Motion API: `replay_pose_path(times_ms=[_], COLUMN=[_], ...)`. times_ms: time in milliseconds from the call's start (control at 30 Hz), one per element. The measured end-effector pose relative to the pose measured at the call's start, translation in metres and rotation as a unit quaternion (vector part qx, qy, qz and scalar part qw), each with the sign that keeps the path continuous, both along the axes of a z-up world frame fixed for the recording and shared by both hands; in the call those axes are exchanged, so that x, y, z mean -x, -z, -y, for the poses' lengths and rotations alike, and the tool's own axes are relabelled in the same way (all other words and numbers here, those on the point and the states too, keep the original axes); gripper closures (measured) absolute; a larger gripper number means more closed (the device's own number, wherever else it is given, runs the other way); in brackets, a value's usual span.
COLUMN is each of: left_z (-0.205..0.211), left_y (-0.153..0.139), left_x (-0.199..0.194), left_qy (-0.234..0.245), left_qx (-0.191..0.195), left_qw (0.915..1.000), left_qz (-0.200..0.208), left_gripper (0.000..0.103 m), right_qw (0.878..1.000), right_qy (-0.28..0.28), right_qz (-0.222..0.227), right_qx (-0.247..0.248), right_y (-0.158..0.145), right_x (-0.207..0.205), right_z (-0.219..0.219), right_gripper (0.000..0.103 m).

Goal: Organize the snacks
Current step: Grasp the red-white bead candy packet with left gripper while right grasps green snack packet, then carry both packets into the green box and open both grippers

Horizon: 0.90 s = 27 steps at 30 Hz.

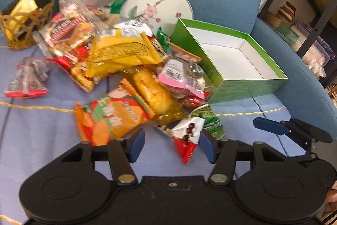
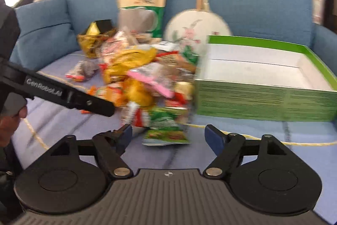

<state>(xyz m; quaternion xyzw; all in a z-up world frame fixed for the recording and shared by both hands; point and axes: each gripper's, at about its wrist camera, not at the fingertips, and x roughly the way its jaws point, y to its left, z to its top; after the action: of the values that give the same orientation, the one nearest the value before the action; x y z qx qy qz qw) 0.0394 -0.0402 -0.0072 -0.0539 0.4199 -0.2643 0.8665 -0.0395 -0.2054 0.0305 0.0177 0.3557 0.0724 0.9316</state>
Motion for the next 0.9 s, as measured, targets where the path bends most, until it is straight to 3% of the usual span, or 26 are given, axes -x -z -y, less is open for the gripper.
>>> replay_pose_path(times_ms=[100,200,233,333,400,433,467,667,733,767,800,867,900], left_z=[0.017,0.031,0.032,0.019,0.017,0.017,0.018,0.017,0.017,0.018,0.021,0.026,0.028], left_y=[0.002,0.009,0.013,0.018,0.017,0.016,0.016,0.021,0.021,0.022,0.024,0.030,0.033], left_x=[-0.004,-0.008,-0.011,-0.016,-0.015,-0.012,-0.009,-0.004,-0.005,-0.007,-0.008,-0.012,-0.013], left_qy=[0.012,0.020,0.015,0.002,0.005,0.012,0.018,0.017,0.017,0.018,0.018,0.020,0.025], left_qx=[0.016,-0.016,-0.028,0.008,0.008,0.000,-0.009,-0.006,-0.006,-0.009,-0.012,-0.011,-0.008], left_qw=[0.9998,0.9994,0.9992,0.9999,0.9999,0.9999,0.9997,0.9998,0.9998,0.9998,0.9998,0.9997,0.9997], left_qz=[0.002,0.023,0.026,0.007,0.003,0.007,0.010,0.002,0.000,0.002,0.001,-0.003,-0.004], left_gripper=[0.056,0.060,0.068,0.067,0.059,0.056,0.055,0.052,0.047,0.037,0.035,0.034,0.043], right_qw=[1.000,0.999,0.999,0.999,0.998,0.998,0.997,0.998,0.998,0.998,0.998,0.998,0.998], right_qy=[0.008,-0.010,-0.017,-0.038,-0.042,-0.044,-0.047,-0.037,-0.026,-0.020,-0.014,-0.006,-0.003], right_qz=[-0.021,-0.037,-0.036,-0.027,-0.033,-0.039,-0.046,-0.025,-0.020,-0.017,-0.015,-0.010,-0.006], right_qx=[0.002,-0.007,-0.002,0.016,0.029,0.036,0.042,0.048,0.047,0.051,0.055,0.058,0.060], right_y=[0.011,0.017,0.017,0.015,0.019,0.023,0.028,0.029,0.029,0.029,0.029,0.029,0.028], right_x=[-0.010,-0.018,-0.020,-0.029,-0.038,-0.040,-0.040,-0.024,-0.021,-0.020,-0.019,-0.019,-0.018], right_z=[0.005,0.001,-0.003,-0.015,-0.021,-0.022,-0.023,-0.021,-0.018,-0.017,-0.017,-0.015,-0.014], right_gripper=[0.000,0.002,0.003,0.003,0.009,0.020,0.023,0.026,0.028,0.028,0.029,0.035,0.037])
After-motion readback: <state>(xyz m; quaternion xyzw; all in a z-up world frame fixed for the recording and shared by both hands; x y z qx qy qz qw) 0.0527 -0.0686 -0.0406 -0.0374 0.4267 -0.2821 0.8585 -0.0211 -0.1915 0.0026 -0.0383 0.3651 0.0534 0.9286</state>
